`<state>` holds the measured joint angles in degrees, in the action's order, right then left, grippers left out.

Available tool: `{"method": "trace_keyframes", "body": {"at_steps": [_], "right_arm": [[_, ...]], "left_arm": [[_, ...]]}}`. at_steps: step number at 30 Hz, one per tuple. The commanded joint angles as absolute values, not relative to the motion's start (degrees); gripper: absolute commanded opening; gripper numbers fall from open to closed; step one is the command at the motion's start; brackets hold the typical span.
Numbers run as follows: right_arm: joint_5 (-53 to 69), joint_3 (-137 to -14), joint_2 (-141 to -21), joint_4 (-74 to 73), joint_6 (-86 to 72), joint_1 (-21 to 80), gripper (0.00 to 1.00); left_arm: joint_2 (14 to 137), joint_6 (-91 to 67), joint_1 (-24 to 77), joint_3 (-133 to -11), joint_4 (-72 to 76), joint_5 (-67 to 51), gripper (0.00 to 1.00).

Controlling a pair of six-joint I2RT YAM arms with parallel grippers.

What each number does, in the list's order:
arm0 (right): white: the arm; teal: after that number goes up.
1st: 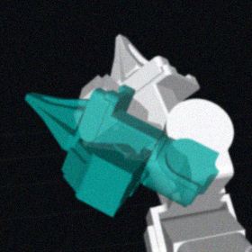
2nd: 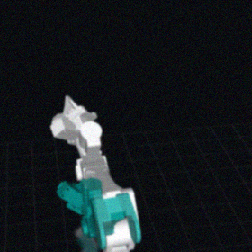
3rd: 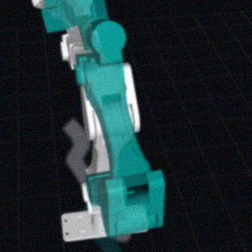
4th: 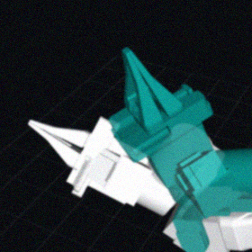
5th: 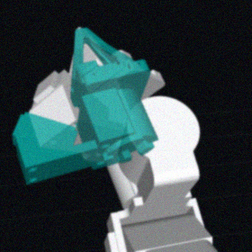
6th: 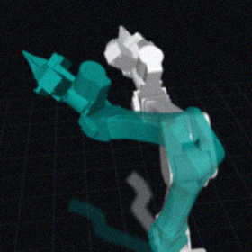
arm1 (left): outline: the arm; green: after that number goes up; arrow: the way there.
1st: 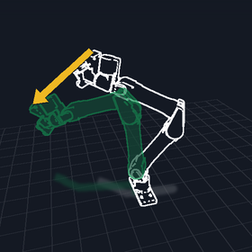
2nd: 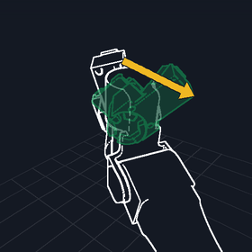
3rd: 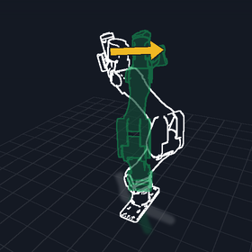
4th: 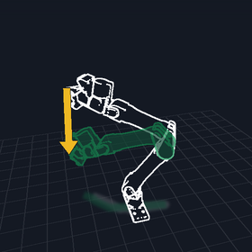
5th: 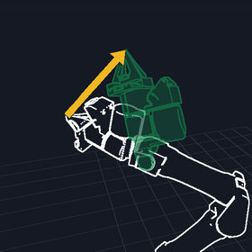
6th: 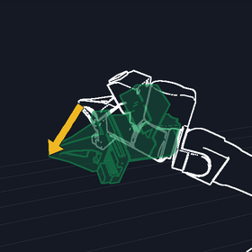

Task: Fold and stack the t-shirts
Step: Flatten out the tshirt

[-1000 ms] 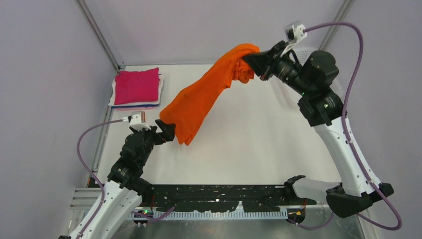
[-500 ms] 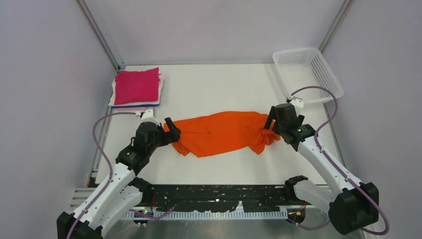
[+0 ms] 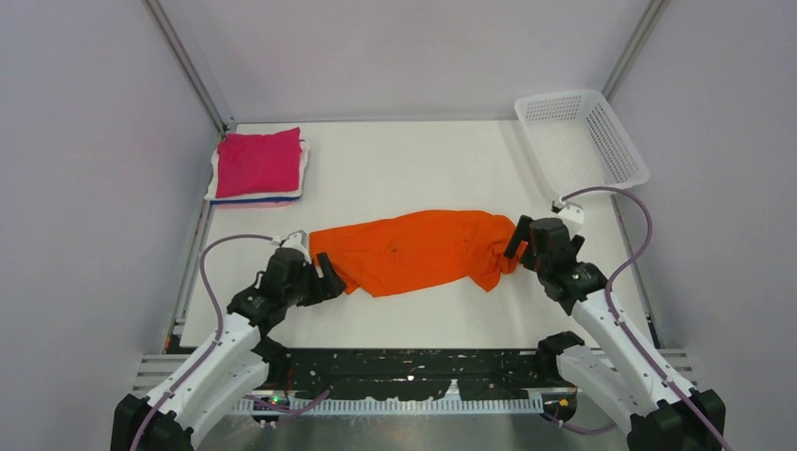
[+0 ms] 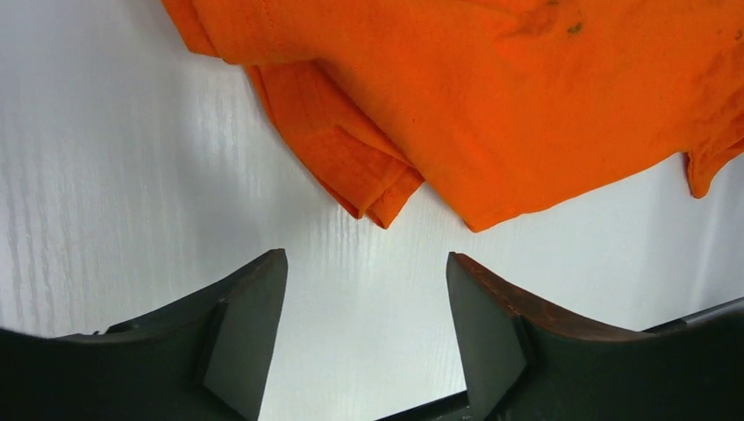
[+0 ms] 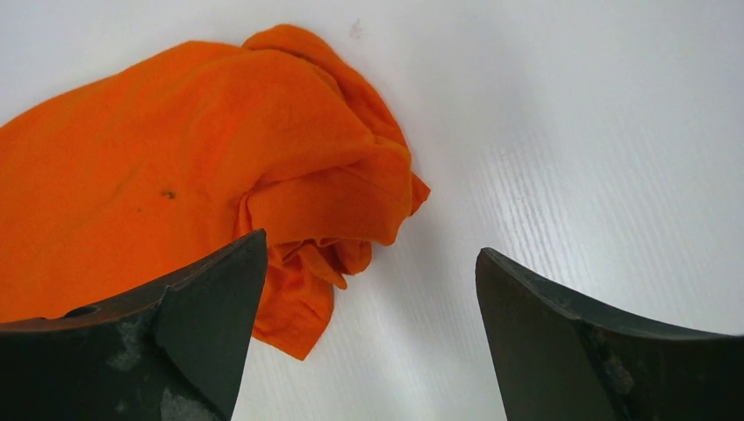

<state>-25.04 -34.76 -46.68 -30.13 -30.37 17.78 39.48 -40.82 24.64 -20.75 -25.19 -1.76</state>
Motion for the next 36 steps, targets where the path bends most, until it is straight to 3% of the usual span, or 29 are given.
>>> {"method": "trace_keyframes", "body": {"at_steps": [1, 7, 25, 36], "right_arm": [[-18.41, -30.51, -43.49, -23.88, -31.02, 17.76, 0.95], [-18.35, -29.59, -42.24, -23.73, -30.44, 17.77, 0.95], [-21.11, -29.35, -43.41, -23.66, -29.19, 17.82, 0.95], [-22.02, -28.95, -43.34, -23.72, -29.09, 17.75, 0.95]], "left_arm": [[43.05, -42.49, 24.7, -21.12, -19.82, -3.71, 0.63], [51.7, -42.49, 24.7, -22.89, -18.25, -1.96, 0.46], [59.79, -44.4, 24.65, -23.96, -9.51, -1.25, 0.37], [62.82, -44.04, 24.65, -25.71, -10.1, -2.59, 0.22]]}}
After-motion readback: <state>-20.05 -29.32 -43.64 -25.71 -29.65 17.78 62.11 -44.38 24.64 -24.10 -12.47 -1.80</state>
